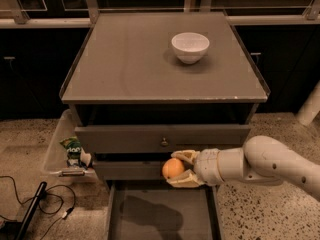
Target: Place orange into bottom drawer
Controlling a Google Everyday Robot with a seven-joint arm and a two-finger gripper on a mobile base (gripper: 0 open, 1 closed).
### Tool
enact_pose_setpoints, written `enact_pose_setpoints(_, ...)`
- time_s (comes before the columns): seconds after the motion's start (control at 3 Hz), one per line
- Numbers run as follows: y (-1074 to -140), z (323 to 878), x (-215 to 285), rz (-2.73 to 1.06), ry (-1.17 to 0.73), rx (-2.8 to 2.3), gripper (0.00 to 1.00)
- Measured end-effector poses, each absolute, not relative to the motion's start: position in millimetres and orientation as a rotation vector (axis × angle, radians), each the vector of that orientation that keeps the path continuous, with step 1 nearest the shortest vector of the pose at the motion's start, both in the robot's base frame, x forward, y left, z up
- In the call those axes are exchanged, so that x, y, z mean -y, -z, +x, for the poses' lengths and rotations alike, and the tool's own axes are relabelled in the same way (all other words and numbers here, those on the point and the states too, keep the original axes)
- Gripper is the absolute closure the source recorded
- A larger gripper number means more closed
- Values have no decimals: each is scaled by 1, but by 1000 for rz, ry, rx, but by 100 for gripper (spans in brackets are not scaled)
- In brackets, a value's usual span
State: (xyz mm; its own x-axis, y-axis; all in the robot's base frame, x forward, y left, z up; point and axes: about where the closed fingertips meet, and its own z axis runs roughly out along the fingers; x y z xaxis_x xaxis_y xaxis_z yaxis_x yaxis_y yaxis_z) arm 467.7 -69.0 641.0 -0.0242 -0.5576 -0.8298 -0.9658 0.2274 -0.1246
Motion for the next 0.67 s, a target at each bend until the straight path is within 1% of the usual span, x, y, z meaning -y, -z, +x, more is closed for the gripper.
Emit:
enact_pose_setpoints(0.33,-641,468,69,-1434,-634,-1690,100)
enact_pose_setpoints(0.67,-576,459,70,-1436,-740,-1797,100)
